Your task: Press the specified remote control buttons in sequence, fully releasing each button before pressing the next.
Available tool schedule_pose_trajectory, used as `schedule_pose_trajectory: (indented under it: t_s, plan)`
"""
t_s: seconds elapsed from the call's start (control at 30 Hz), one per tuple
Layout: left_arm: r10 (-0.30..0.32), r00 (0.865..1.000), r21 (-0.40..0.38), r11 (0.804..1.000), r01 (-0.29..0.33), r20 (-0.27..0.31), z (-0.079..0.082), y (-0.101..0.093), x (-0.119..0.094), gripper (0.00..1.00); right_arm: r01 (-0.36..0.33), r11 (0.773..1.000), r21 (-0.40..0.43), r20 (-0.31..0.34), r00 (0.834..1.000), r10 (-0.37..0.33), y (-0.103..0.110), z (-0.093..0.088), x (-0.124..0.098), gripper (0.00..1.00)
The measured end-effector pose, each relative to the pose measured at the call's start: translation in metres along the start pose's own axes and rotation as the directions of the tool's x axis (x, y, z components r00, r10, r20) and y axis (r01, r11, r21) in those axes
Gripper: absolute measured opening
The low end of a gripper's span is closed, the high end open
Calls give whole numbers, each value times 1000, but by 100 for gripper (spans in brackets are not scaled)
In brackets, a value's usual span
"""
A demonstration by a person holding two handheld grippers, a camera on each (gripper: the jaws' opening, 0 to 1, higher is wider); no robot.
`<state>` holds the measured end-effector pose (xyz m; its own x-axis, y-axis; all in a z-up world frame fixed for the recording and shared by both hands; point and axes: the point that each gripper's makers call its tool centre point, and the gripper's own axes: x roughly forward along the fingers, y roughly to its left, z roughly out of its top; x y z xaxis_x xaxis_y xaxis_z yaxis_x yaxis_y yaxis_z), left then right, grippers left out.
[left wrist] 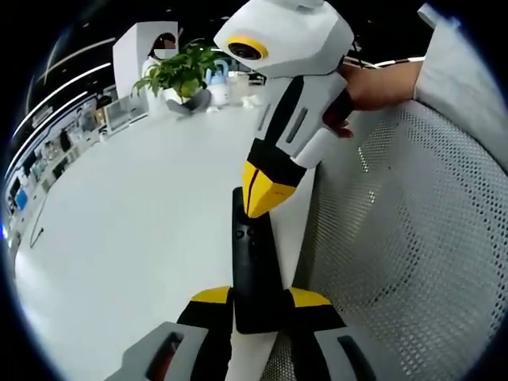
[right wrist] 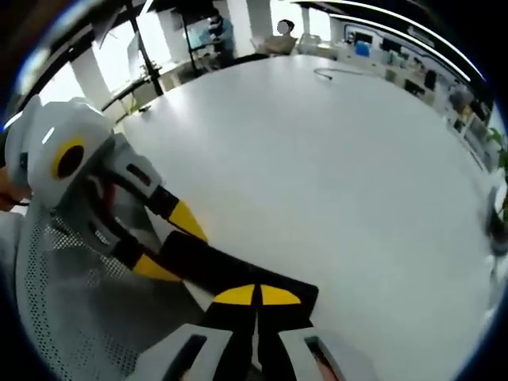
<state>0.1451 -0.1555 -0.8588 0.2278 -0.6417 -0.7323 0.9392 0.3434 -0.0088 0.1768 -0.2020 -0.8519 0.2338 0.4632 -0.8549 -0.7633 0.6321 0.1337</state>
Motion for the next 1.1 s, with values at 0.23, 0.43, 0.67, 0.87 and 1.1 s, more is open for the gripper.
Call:
schedule_pose_trajectory:
  t_s: [0.23, 0.43, 0.67, 0.87, 1.1]
  plan:
    - [5, 1000, -8, 1000, -5, -5, 0, 1, 0, 26, 13, 1000, -10, -10, 1000, -13, 0, 1, 1, 0]
    - [11, 1000, -10, 1000, -11, -6, 0, 3, 0, 26, 13, 1000, 12, -6, 1000, -13, -1, 2, 2, 0]
    - [27, 999, -25, 999, -28, -28, -2, 6, -1, 25, -17, 998, 59, 21, 1000, 16, -3, 3, 1, 0]
    - [28, 999, -24, 999, -29, -29, -2, 6, -1, 25, -40, 994, 106, 17, 999, 38, -1, 3, -1, 0]
    - [17, 1000, -11, 1000, -18, -25, -1, 3, 0, 25, -44, 995, 90, -18, 999, 46, 1, 0, -2, 0]
